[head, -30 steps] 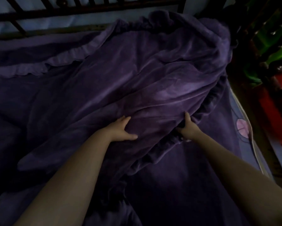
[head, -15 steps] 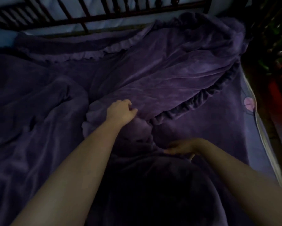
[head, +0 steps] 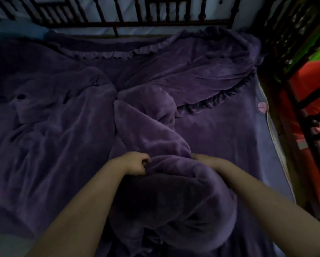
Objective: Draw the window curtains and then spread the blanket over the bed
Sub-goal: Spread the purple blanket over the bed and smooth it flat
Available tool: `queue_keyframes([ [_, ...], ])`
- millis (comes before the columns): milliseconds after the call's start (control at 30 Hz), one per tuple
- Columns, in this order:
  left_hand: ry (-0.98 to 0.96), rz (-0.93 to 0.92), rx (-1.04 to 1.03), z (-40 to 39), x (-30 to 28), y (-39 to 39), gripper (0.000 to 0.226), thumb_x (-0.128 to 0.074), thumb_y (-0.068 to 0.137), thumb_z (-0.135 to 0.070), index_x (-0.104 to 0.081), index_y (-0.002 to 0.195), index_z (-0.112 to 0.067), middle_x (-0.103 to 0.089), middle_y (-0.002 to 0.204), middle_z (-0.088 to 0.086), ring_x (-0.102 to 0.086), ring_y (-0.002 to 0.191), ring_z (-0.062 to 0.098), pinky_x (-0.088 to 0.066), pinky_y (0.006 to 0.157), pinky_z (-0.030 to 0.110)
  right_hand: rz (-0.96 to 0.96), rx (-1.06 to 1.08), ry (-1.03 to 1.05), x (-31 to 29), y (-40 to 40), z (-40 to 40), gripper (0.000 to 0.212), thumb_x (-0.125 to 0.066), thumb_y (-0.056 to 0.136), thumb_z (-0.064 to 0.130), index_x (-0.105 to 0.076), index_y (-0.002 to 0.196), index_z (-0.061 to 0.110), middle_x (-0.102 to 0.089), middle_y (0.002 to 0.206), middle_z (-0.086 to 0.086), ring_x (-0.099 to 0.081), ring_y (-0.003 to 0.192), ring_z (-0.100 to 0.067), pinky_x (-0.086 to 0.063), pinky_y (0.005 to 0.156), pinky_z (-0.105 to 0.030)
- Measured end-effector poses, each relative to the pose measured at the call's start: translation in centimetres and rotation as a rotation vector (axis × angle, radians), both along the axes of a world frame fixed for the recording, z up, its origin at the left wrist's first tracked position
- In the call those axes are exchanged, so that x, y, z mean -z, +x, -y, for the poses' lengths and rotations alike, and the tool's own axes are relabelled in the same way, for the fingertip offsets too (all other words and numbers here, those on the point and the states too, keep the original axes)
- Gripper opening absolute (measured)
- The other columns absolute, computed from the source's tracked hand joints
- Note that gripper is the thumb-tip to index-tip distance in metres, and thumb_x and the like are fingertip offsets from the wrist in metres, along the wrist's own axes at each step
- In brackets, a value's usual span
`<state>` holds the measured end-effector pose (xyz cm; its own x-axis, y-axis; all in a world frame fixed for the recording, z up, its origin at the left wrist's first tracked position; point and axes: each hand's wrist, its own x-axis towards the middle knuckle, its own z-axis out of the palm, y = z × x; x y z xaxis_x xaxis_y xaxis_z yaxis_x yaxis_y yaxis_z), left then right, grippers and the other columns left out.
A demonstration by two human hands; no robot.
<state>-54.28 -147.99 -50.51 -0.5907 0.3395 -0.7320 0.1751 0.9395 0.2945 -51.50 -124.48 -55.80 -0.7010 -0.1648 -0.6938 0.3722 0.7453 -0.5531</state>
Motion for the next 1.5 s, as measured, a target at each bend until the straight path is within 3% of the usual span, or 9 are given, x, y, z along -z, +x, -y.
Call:
queue_keyframes([
  [133,0.018,0.055,-0.035,1.3,-2.4,5.7,0.036,-0.049,0.089,-0.028,-0.054,0.124,-0.022,-0.053,0.135,0.002,-0.049,0.120,0.018,-0.035,0.098,0.023,-0.091,-0.104,-0.099,-3.2,5.7,1.5,0.050,-0.051,0.091,0.033,-0.034,0.138,0.027,-0.042,0.135,0.007,-0.038,0.125,-0.013,-0.030,0.095,-0.025],
  [400,0.020,0.205,-0.176,6.2,-4.7,20.3,0.072,-0.019,0.087,-0.067,-0.050,0.131,-0.020,-0.054,0.134,0.001,-0.059,0.111,0.024,-0.035,0.093,0.026,-0.050,0.113,-0.284,-4.4,18.6,10.1,0.045,-0.045,0.095,0.026,-0.035,0.138,0.020,-0.048,0.130,0.002,-0.045,0.117,-0.016,-0.039,0.093,-0.019],
  [567,0.026,-0.005,-0.394,7.7,-3.1,23.3,0.070,-0.023,0.090,-0.061,-0.048,0.133,-0.011,-0.048,0.141,0.007,-0.046,0.127,0.023,-0.034,0.105,0.030,0.106,0.452,-0.661,-1.9,23.3,11.0,0.039,-0.026,0.094,-0.007,-0.044,0.128,0.001,-0.048,0.072,-0.005,-0.042,0.059,-0.012,-0.040,0.056,-0.019],
  [833,0.233,-0.395,-0.757,-0.2,0.1,22.8,0.092,-0.061,0.074,-0.055,-0.009,0.145,-0.025,-0.035,0.142,0.014,-0.044,0.124,0.035,-0.035,0.106,0.048,-0.019,1.256,-1.059,2.3,25.9,7.6,0.027,-0.034,0.088,-0.018,-0.053,0.094,0.000,-0.051,0.068,-0.013,-0.059,0.041,-0.011,-0.052,0.042,-0.018],
  [967,0.020,-0.401,-0.584,-2.0,3.1,22.0,0.079,-0.059,0.082,-0.028,-0.010,0.141,-0.046,-0.014,0.147,0.014,-0.039,0.123,0.033,-0.037,0.100,0.044,0.014,1.226,-0.985,3.7,25.8,6.6,0.032,-0.029,0.082,-0.022,-0.053,0.087,-0.002,-0.061,0.052,-0.011,-0.058,0.038,-0.014,-0.051,0.040,-0.019],
  [1100,-0.221,-0.512,-0.330,-1.7,5.7,21.8,0.053,-0.057,0.080,-0.025,-0.039,0.130,-0.023,-0.030,0.136,0.009,-0.043,0.118,0.027,-0.040,0.095,0.039,-0.166,1.127,-0.537,5.0,22.9,3.6,0.032,-0.032,0.080,-0.018,-0.057,0.072,0.001,-0.058,0.039,-0.002,-0.050,0.030,-0.009,-0.039,0.031,-0.014],
  [1300,-0.161,-0.417,-0.340,0.1,5.8,17.8,0.032,-0.050,0.074,-0.015,-0.061,0.104,-0.015,-0.058,0.116,0.005,-0.060,0.104,0.027,-0.049,0.081,0.031,-0.131,0.947,-0.197,10.1,16.3,1.2,0.030,-0.059,0.085,0.008,-0.059,0.114,-0.001,-0.065,0.090,-0.012,-0.057,0.070,-0.017,-0.050,0.064,-0.025],
  [1400,-0.153,-0.385,-0.376,0.2,6.6,16.4,0.023,-0.048,0.073,-0.009,-0.063,0.090,-0.015,-0.064,0.106,0.005,-0.062,0.097,0.027,-0.050,0.075,0.030,-0.017,0.814,-0.200,12.0,13.1,2.8,0.038,-0.047,0.092,0.021,-0.050,0.127,0.007,-0.057,0.127,-0.016,-0.054,0.113,-0.032,-0.042,0.103,-0.038],
  [1500,-0.146,-0.386,-0.395,-0.1,7.6,16.0,0.018,-0.048,0.074,-0.007,-0.061,0.081,-0.017,-0.063,0.103,0.004,-0.061,0.094,0.026,-0.045,0.068,0.027,-0.002,1.002,-0.246,13.4,11.1,3.4,0.045,-0.027,0.099,0.031,-0.046,0.130,0.004,-0.048,0.137,-0.019,-0.041,0.128,-0.033,-0.030,0.111,-0.037],
])
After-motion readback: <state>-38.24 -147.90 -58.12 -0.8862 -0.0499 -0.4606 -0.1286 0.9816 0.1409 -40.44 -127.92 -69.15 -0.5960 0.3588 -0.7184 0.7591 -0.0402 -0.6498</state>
